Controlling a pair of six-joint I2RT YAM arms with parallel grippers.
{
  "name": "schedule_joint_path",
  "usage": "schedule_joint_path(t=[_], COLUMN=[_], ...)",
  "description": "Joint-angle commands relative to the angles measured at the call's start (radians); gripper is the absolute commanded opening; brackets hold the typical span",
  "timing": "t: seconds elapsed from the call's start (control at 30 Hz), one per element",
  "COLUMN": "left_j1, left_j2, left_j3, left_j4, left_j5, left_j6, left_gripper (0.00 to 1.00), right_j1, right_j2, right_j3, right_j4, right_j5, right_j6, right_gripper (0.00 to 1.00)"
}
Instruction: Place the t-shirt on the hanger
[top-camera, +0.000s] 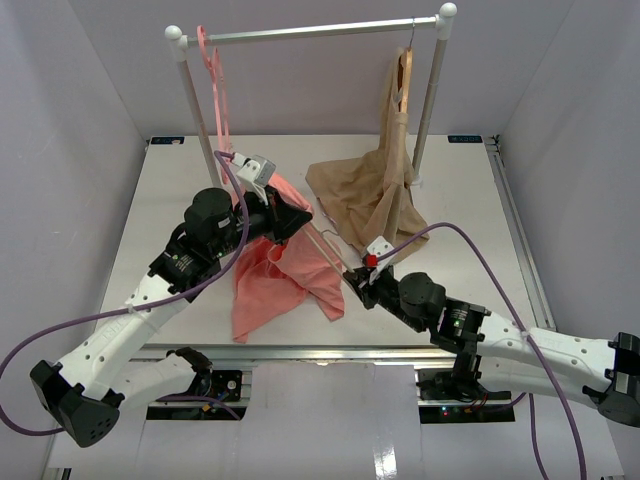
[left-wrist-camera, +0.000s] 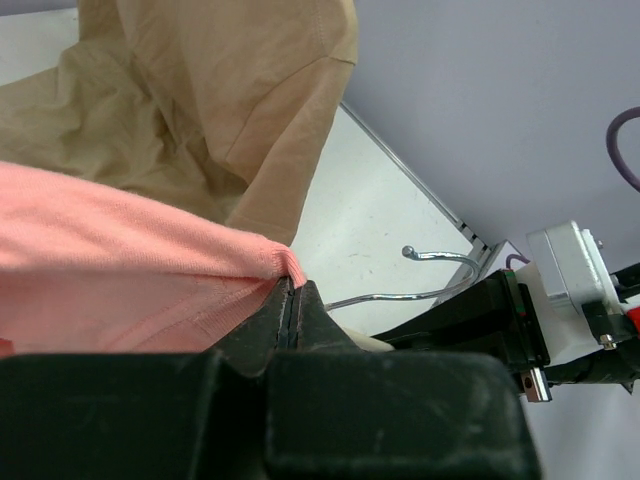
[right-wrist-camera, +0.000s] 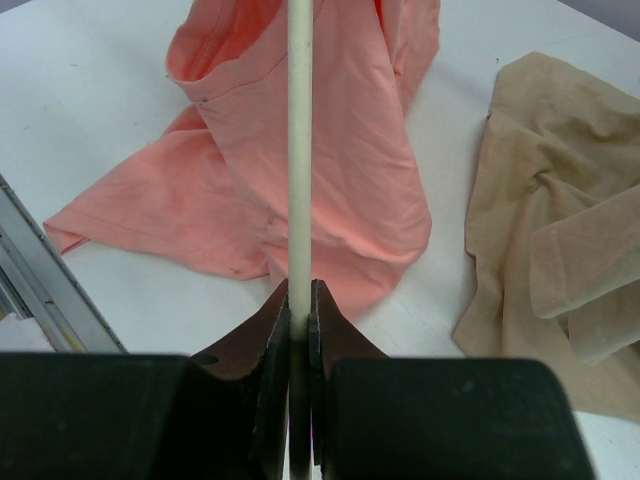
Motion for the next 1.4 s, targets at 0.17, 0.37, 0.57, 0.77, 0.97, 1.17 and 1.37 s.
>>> schedule_joint_path(t=[0.17, 0.37, 0.57, 0.77, 0.97, 1.17, 1.37], left_j1=[-0.026, -0.028, -0.029, -0.034, -0.034, -0.033, -0.034], left_j2=[-0.025, -0.039, -0.033, -0.028, -0.067, -0.12, -0.171], left_j3=[-0.09, -0.127, -0.149, -0.157, -0.032, 0.048, 0.044], left_j4=[0.009, 0.006, 0.016, 0.052, -0.08, -0.192, -0.215], left_j5=[0.24, 0.302, 0.411, 0.536, 0.378, 0.151, -0.134], left_j6=[-0.042, -0.039, -0.032, -0.053, -0.03, -0.012, -0.008], left_gripper=[0.0, 0.0, 0.0, 0.13, 0.61, 0.68, 0.68], right_j1=[-0.003, -0.003, -0.003, -0.003, -0.003, -0.003, -0.003], right_j2=[0.028, -0.017, -0.032, -0.042, -0.201, -0.362, -0.519], right_j3=[0.027, -0.021, -0.037, -0.06, -0.223, -0.36, -0.45], right_j4=[0.357, 0.454, 0.527, 0.588, 0.731, 0.794, 0.805], right_j5=[0.145, 0.159, 0.158, 0.122, 0.078, 0.038, -0.047], right_j6=[-0.001, -0.012, -0.036, -0.043, -0.08, -0.121, -0.152], right_gripper=[0.08, 0.08, 0.08, 0.08, 0.08, 0.08, 0.08])
